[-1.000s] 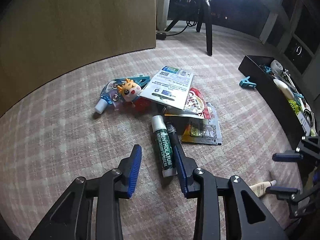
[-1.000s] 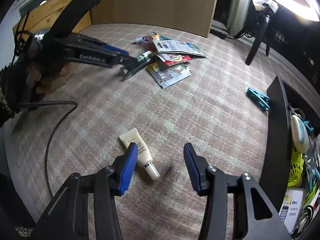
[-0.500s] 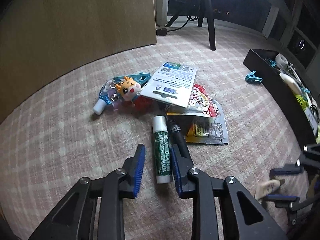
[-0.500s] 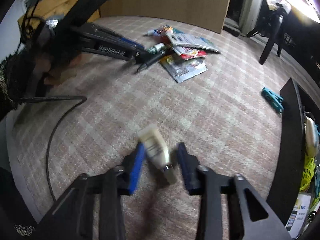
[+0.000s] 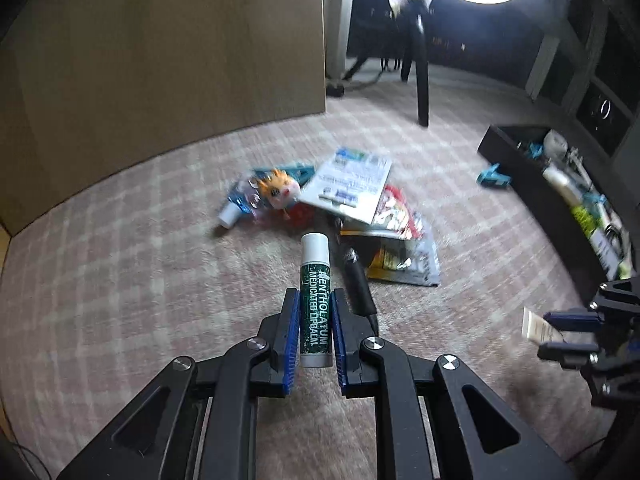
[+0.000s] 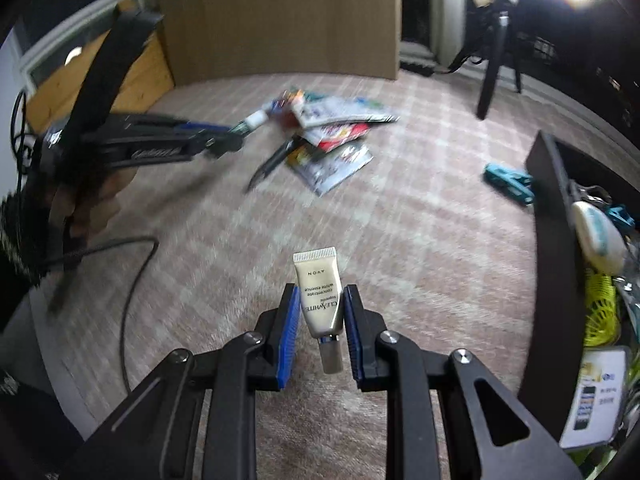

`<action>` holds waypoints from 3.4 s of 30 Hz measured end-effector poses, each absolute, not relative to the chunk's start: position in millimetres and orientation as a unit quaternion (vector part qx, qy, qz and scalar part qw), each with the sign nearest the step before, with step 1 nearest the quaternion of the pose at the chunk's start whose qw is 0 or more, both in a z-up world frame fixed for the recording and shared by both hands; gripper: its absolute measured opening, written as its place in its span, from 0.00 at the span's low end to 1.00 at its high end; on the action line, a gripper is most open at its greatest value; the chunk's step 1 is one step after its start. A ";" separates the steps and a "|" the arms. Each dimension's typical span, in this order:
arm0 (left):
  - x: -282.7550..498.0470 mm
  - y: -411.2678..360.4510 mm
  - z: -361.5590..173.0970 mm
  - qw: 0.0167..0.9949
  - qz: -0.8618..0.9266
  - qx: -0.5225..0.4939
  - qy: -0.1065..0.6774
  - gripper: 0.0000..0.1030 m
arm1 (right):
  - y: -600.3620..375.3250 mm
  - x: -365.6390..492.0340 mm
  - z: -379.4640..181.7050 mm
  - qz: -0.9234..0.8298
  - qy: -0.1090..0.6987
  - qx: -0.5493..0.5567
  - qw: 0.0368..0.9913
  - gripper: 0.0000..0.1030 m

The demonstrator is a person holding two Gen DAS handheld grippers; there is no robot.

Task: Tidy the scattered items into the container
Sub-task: 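Carry cream tube and lip balm over black tray and open both grippers, then move both grippers back from the tray to the item pile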

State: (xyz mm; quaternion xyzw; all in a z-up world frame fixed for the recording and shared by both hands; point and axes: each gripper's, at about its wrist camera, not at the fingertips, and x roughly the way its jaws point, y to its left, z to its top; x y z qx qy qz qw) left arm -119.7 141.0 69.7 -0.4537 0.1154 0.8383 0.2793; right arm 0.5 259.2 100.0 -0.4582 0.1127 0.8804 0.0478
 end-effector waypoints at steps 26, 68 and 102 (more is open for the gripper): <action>-16.0 346.4 172.5 0.492 0.785 -0.354 0.129 0.14 | 416.4 147.3 187.5 0.868 0.210 -0.316 0.321 0.21; -69.3 280.0 199.1 0.380 0.851 -0.341 0.123 0.38 | 418.7 98.5 232.8 0.890 0.176 -0.298 0.296 0.56; -166.7 138.2 68.3 0.337 0.815 -0.434 0.182 0.36 | 362.6 -172.1 99.6 0.797 0.324 -0.495 0.118 0.56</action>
